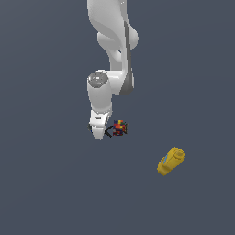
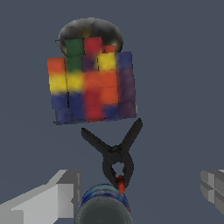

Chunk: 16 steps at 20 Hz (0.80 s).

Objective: Pick up a designated object from a clutter of objects.

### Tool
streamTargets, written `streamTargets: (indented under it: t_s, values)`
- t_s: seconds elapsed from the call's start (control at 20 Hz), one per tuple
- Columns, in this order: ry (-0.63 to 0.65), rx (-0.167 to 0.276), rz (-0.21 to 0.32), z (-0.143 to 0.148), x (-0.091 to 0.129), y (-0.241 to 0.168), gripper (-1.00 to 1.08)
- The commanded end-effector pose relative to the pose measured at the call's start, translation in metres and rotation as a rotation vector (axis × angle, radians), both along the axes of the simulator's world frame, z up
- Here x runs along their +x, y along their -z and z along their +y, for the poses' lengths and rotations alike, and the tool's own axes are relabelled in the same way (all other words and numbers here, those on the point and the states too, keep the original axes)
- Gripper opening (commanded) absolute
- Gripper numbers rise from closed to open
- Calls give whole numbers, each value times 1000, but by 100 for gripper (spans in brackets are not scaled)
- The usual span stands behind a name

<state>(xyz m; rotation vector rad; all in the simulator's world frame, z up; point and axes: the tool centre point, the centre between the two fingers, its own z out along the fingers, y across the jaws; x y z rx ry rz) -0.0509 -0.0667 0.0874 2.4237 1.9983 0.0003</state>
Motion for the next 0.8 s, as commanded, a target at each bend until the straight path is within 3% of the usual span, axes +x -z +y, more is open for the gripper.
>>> streamTargets:
  t_s: [0.0, 0.75]
  values:
    - [-49, 0, 0, -2, -4, 7, 100]
    - [-162, 0, 1, -6, -16, 23, 100]
